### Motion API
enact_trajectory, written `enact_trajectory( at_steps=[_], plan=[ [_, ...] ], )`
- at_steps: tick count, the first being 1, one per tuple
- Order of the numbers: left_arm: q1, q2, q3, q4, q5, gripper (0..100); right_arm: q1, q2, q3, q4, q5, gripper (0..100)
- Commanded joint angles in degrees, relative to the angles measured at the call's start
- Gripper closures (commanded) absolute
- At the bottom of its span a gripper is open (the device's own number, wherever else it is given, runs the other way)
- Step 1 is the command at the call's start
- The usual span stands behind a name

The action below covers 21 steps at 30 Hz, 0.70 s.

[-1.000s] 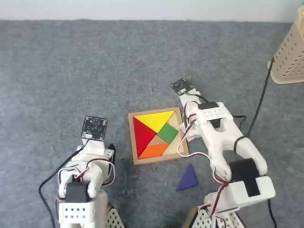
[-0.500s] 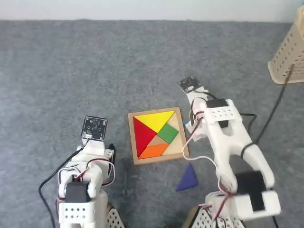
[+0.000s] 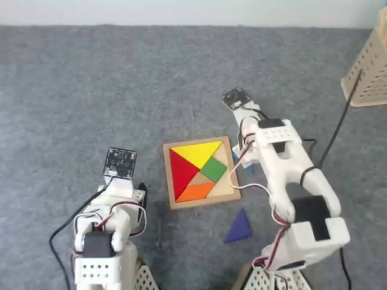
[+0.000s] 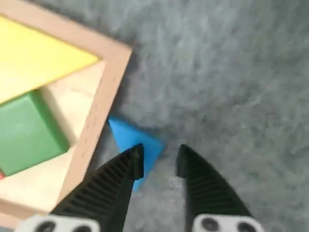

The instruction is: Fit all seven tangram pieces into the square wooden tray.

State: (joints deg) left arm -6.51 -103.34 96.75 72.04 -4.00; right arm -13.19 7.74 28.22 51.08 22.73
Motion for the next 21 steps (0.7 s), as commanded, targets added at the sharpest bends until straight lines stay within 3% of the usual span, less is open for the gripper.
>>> enact_trajectory(
  at_steps=[1,21],
  plan=[
    [0.0,-0.9,-0.2,0.3,0.4,87,-0.9,1.9,-2.3,-1.4,0.8,78.7],
    [0.0,-0.9,-0.2,0.3,0.4,87,-5.7,-7.0,10.0,-2.1,0.9,80.8]
  ],
)
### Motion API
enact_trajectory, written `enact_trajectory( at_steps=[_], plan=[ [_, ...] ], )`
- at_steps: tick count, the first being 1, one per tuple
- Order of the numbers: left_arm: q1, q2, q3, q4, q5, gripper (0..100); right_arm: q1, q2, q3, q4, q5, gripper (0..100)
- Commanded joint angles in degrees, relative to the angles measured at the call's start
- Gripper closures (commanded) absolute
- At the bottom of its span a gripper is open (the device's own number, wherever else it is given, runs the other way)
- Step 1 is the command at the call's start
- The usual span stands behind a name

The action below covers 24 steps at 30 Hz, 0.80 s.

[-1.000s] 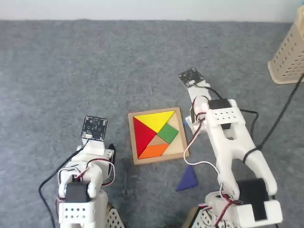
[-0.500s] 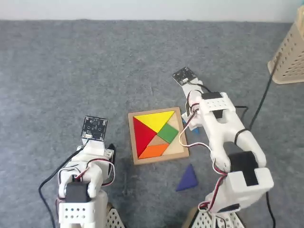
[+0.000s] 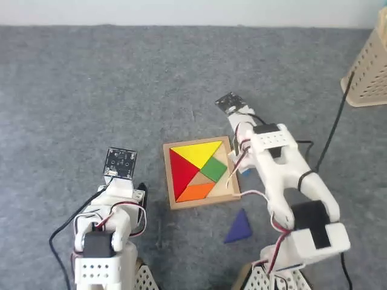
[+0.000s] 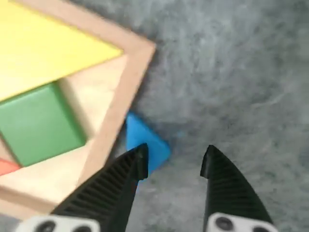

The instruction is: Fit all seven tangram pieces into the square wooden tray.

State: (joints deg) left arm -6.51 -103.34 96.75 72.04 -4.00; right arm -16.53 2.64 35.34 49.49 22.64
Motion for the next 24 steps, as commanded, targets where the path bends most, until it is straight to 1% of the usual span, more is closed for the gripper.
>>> enact_trajectory(
  at_steps=[1,9,15,21,24],
  plan=[
    [0.0,-0.9,-0.2,0.3,0.4,87,-2.3,-2.2,3.3,-0.5,1.0,80.8],
    [0.0,-0.9,-0.2,0.3,0.4,87,-2.6,-2.2,3.5,0.0,0.8,80.8],
    [0.0,-0.9,-0.2,0.3,0.4,87,-6.4,-2.2,3.6,2.8,0.8,80.8],
    [0.0,-0.9,-0.2,0.3,0.4,87,-6.5,-2.2,4.0,5.6,0.7,80.9],
    [0.0,-0.9,-0.2,0.3,0.4,87,-4.2,-2.2,4.2,5.4,0.7,82.4]
  ],
)
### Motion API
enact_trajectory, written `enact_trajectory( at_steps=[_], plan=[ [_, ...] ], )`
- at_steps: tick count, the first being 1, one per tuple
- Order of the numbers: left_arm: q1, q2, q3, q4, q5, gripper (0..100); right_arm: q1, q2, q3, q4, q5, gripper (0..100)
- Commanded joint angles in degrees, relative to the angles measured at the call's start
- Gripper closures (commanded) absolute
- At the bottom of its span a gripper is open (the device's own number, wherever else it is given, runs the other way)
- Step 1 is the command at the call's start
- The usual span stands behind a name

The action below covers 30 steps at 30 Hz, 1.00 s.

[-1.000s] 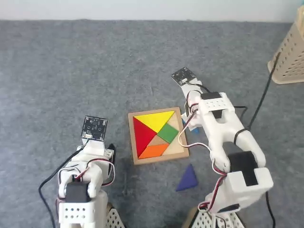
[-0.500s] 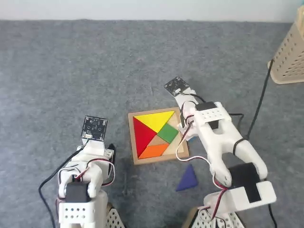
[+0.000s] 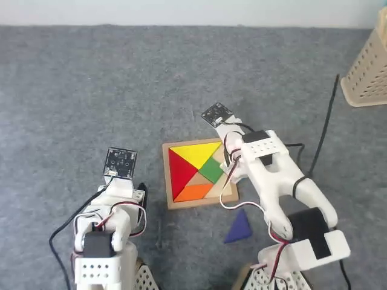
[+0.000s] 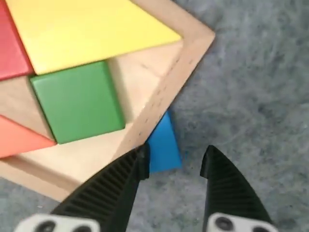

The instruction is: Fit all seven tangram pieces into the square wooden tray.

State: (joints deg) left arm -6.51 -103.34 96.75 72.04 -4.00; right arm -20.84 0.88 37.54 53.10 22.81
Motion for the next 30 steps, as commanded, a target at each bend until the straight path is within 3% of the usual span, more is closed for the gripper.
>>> enact_trajectory(
  at_steps=[1,20,25,30],
  plan=[
    [0.0,-0.9,-0.2,0.3,0.4,87,1.3,-0.5,1.9,1.8,0.5,83.9],
    [0.0,-0.9,-0.2,0.3,0.4,87,10.9,-0.3,2.1,4.2,-1.8,85.3],
    [0.0,-0.9,-0.2,0.3,0.4,87,10.5,-0.3,2.3,6.1,-4.5,79.3],
    [0.0,-0.9,-0.2,0.3,0.4,87,9.3,-0.3,2.2,6.1,-6.7,79.9]
  ],
)
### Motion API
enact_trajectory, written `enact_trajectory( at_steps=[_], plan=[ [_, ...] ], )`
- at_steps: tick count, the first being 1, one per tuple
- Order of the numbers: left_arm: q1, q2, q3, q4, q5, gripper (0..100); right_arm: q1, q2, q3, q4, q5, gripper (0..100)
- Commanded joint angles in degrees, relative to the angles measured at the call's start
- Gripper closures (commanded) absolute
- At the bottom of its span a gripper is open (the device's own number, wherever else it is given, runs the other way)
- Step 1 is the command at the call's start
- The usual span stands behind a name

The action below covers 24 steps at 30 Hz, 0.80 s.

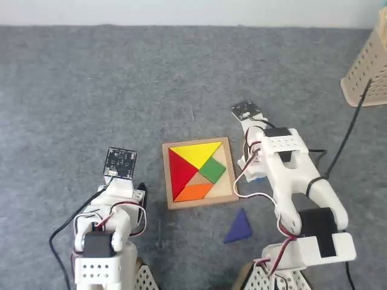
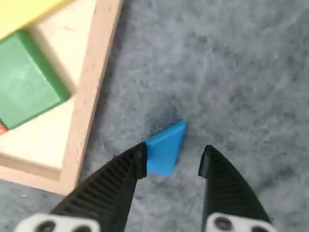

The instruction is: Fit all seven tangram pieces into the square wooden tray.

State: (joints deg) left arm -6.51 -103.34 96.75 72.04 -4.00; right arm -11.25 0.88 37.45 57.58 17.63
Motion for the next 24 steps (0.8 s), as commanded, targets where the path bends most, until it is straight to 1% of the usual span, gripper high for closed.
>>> enact_trajectory(
  at_steps=[1,5,9,13,16,19,24],
  plan=[
    [0.0,-0.9,-0.2,0.3,0.4,87,-0.2,-0.3,2.3,1.6,-1.5,79.9],
    [0.0,-0.9,-0.2,0.3,0.4,87,-0.5,1.5,1.3,1.8,-1.5,79.9],
    [0.0,-0.9,-0.2,0.3,0.4,87,-0.5,5.0,-2.0,4.4,-1.4,79.9],
    [0.0,-0.9,-0.2,0.3,0.4,87,-0.7,5.0,-2.3,4.3,-1.8,80.0],
    [0.0,-0.9,-0.2,0.3,0.4,87,-2.9,4.7,-2.2,4.2,-2.0,80.0],
    [0.0,-0.9,-0.2,0.3,0.4,87,-5.6,4.7,-2.1,4.2,-4.0,80.0],
    [0.0,-0.9,-0.2,0.3,0.4,87,-6.2,4.5,-1.4,3.3,-3.9,80.0]
  ],
)
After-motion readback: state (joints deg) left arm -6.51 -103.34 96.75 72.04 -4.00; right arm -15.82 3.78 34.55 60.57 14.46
